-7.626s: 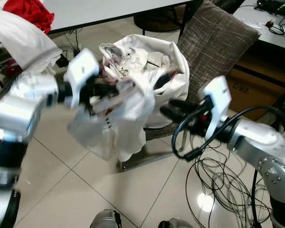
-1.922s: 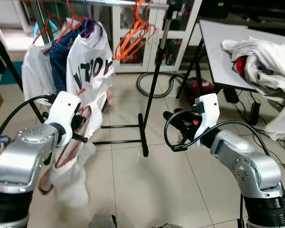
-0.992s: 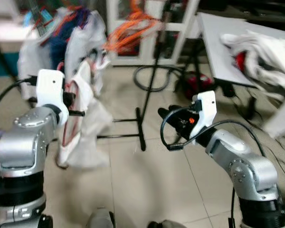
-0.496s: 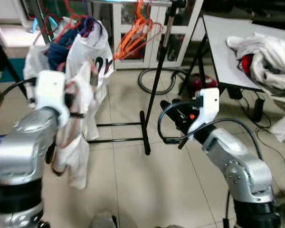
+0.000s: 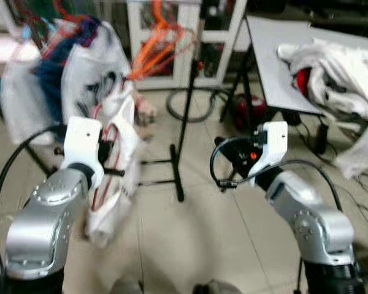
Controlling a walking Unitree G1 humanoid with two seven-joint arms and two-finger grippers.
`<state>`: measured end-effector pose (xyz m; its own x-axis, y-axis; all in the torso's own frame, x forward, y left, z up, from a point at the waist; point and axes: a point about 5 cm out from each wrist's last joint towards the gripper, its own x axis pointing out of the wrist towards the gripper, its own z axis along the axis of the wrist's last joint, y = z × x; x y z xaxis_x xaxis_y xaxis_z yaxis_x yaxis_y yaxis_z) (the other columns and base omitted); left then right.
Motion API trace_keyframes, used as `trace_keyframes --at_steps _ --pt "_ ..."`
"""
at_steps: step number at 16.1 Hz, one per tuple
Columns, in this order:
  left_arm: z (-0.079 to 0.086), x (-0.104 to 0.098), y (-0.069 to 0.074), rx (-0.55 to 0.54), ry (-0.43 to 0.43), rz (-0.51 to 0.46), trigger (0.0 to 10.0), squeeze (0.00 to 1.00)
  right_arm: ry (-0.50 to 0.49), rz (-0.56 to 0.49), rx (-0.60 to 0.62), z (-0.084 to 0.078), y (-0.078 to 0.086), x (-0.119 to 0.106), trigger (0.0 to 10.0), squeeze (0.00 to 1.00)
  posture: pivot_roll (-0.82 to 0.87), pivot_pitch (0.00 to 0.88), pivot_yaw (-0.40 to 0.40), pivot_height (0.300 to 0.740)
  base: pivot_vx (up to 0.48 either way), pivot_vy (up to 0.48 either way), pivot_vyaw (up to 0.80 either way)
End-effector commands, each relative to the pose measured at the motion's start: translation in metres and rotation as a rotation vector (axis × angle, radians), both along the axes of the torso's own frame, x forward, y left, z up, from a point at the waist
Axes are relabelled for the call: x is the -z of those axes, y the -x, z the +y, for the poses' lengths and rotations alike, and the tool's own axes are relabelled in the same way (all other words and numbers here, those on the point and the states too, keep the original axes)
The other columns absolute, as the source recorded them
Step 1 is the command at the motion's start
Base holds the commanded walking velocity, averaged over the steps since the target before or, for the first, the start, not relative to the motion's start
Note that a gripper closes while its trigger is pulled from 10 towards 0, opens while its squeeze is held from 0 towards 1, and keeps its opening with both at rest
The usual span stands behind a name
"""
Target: Hang hanger
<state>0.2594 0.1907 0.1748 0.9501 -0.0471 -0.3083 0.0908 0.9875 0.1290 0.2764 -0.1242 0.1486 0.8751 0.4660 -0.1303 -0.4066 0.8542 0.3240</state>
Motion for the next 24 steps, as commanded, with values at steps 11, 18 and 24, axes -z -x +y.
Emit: trace_keyframes --at_steps 11,18,24 --pt "0.017 -0.012 -0.002 0.001 -0.083 -0.025 10.0 0.00 -0.028 0.025 -0.048 0.006 0.001 0.001 10.0 0.00 0.10 0.072 -0.060 0.740 0.000 0.480 0.00" --pt "0.022 -0.009 0.000 -0.037 -0.065 -0.027 10.0 0.00 -0.019 0.026 -0.100 0.007 -0.001 -0.003 10.0 0.00 0.10 0.057 -0.088 0.740 0.000 0.480 0.00" --pt "0.031 -0.016 -0.004 -0.115 -0.086 -0.067 10.0 0.00 -0.019 0.019 -0.109 0.009 -0.001 -0.004 10.0 0.00 0.10 0.048 -0.086 0.740 0.000 -0.281 0.00"
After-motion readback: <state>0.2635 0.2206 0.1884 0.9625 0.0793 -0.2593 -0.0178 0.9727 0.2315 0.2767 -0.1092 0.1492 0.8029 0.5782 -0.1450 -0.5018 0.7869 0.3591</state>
